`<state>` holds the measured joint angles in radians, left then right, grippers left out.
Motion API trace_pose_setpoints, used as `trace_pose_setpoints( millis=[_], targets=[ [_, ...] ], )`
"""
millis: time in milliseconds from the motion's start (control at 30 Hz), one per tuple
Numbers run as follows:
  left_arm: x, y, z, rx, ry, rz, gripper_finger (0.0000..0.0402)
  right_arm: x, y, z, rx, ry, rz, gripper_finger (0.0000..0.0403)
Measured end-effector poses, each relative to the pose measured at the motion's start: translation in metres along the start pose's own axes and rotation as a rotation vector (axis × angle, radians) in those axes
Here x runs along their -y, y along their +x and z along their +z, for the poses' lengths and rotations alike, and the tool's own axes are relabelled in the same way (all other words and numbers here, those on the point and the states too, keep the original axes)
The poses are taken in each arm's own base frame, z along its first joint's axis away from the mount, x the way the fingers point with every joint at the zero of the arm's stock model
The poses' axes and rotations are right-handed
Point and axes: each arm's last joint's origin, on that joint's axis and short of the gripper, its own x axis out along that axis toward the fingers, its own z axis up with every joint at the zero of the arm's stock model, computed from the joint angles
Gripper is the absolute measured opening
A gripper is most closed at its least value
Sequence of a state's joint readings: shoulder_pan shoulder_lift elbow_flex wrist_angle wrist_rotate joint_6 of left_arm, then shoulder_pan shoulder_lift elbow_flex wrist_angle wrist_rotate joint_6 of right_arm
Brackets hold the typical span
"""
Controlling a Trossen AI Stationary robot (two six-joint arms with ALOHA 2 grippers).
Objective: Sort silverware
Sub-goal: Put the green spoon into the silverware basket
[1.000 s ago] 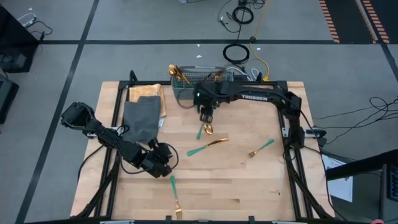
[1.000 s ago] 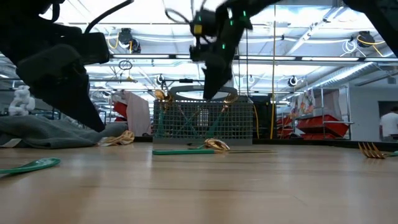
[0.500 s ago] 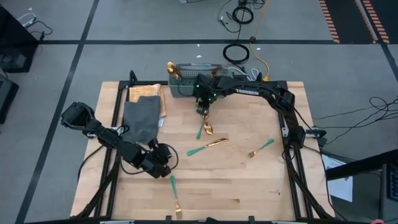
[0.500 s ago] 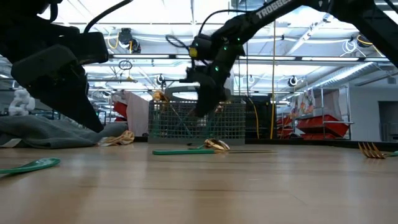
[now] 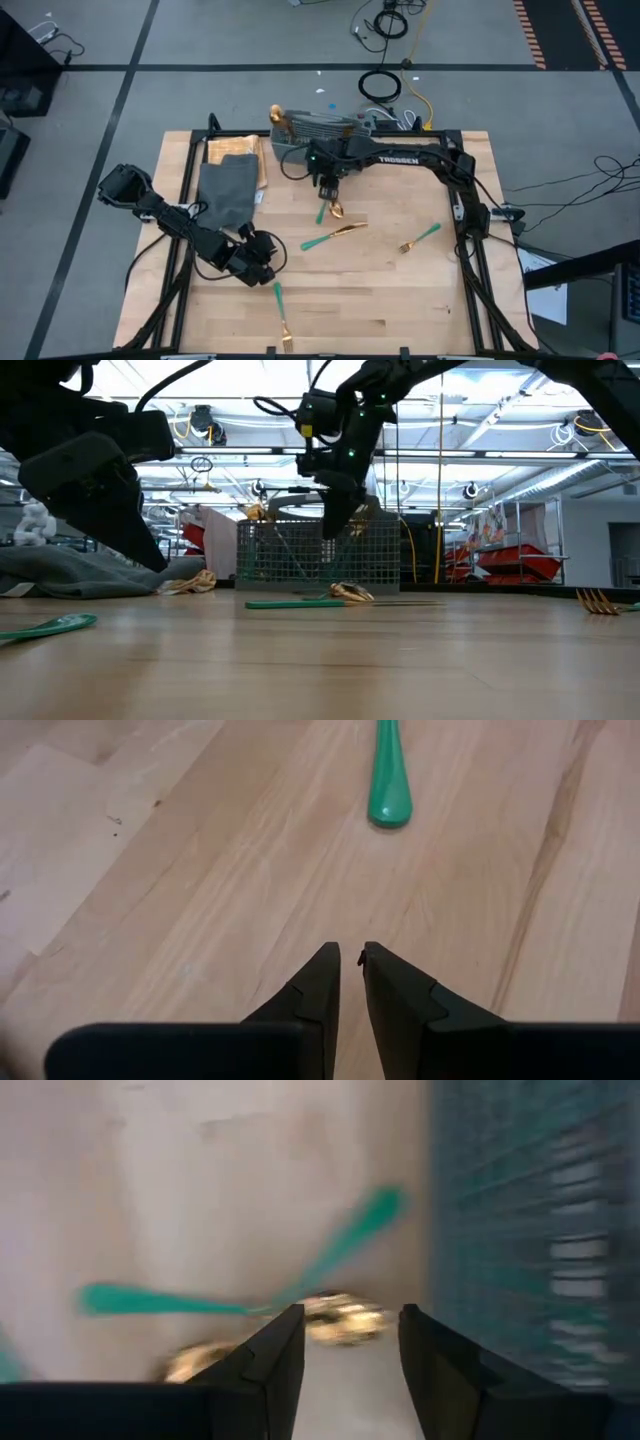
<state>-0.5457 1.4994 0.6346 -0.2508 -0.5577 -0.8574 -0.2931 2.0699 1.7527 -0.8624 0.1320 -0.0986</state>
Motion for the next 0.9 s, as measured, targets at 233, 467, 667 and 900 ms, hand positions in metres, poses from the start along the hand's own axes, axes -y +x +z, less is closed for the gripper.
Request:
trace_pose_setpoints(
  millis=[233,467,667,900],
  targets=[
    [0.000,0.000,0.000,0.001,-0.001,-0.002,0.0058,0.025,0.002,-0.002,-0.006,0.005,-0.108,0.0151],
    [0.000,0.000,0.000,0.000,0.000,0.000,0.0058,0.035,-0.020,0.002,0.047,-0.054,-0.237,0.0151],
    [0.000,0.000,0.000,0.000,0.000,0.000,0.0058,0.033,-0.063,-0.001,0.116,-0.023,-0.216,0.0151],
    [0.000,0.000,0.000,0.000,0.000,0.000,0.0058,0.014,-0.115,-0.004,0.275,0.073,0.029,0.0151]
  ],
)
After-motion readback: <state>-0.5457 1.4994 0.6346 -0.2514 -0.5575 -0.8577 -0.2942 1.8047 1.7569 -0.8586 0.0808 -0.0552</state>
